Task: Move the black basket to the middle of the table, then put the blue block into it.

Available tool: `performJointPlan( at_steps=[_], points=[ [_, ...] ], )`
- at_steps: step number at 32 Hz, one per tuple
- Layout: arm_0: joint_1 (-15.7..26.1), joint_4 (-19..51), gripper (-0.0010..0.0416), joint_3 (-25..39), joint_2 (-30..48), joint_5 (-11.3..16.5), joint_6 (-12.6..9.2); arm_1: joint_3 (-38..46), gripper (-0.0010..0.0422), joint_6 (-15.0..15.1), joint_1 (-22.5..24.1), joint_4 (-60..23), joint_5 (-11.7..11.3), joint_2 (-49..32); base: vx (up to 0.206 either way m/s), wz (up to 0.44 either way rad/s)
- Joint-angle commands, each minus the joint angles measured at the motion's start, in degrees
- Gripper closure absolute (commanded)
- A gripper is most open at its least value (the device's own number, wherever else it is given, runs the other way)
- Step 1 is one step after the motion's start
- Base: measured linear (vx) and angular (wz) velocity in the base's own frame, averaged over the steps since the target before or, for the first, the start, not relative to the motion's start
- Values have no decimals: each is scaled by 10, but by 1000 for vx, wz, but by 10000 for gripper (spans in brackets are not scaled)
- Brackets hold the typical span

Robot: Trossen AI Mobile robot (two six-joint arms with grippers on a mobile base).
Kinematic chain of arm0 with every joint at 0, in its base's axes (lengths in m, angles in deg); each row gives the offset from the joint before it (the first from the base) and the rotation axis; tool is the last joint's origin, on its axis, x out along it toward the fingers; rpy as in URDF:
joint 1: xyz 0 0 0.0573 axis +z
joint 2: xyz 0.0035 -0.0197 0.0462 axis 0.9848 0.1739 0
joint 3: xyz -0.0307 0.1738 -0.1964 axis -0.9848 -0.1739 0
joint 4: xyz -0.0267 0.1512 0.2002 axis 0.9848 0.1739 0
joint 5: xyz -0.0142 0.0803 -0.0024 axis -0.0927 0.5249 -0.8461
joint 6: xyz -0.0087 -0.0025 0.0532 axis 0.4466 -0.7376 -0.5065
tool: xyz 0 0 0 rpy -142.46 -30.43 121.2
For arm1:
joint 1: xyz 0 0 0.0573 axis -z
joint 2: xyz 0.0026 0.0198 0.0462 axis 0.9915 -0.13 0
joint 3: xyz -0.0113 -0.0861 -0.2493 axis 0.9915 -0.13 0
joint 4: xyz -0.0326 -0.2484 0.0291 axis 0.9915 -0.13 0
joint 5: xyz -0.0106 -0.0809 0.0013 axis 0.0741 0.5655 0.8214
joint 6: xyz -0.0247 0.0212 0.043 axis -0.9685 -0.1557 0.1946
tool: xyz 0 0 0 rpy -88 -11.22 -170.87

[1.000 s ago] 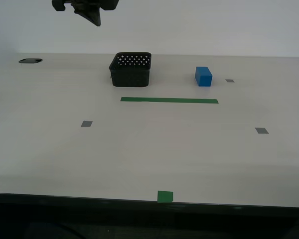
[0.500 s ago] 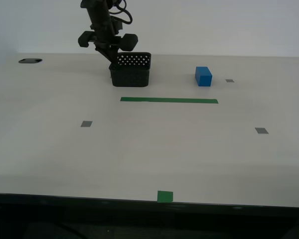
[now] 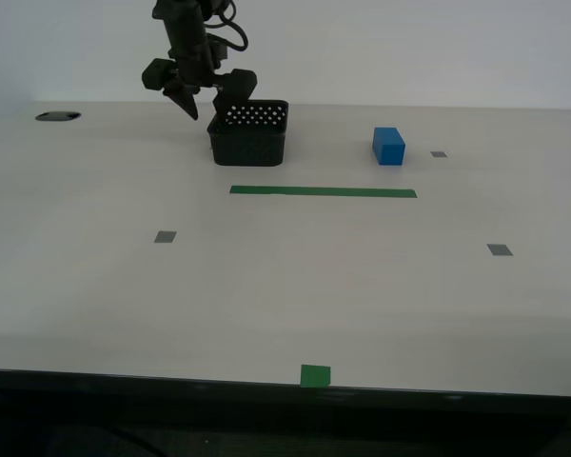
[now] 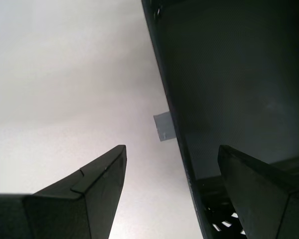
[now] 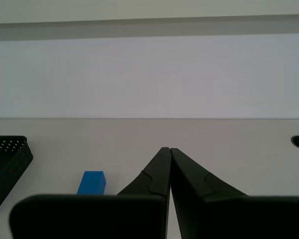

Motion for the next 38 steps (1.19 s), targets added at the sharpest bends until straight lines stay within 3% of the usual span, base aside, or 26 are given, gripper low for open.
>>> performJointPlan(
  at_steps=[1, 5, 9, 21, 24, 32, 33, 38],
  points=[
    [1, 0, 405, 0, 0, 3, -11, 0, 171, -2, 0, 2, 4, -13, 0, 0],
    [1, 4, 405, 1, 0, 25, -13, 1, 194, -9, 1, 6, 3, -31, 0, 0],
    [2, 7, 405, 1, 0, 26, -15, 1, 220, -13, 2, 21, 3, -31, 0, 0],
    [2, -6, 405, 1, 0, 26, -15, -26, 357, -13, 4, 25, 7, -31, 0, 0],
    [2, -6, 405, 1, 0, 26, -15, -26, 412, -16, 4, 26, 7, -31, 0, 0],
    [2, -6, 405, 1, 0, 26, -15, -25, 414, -28, 8, 18, 28, -30, 0, 0],
    [2, -6, 405, 1, 0, 26, -15, -18, 414, -31, 11, -3, 44, -30, 0, 0],
    [2, -5, 405, 1, 0, 26, -15, 15, 414, -28, 25, -49, 49, -30, 0, 0]
  ],
)
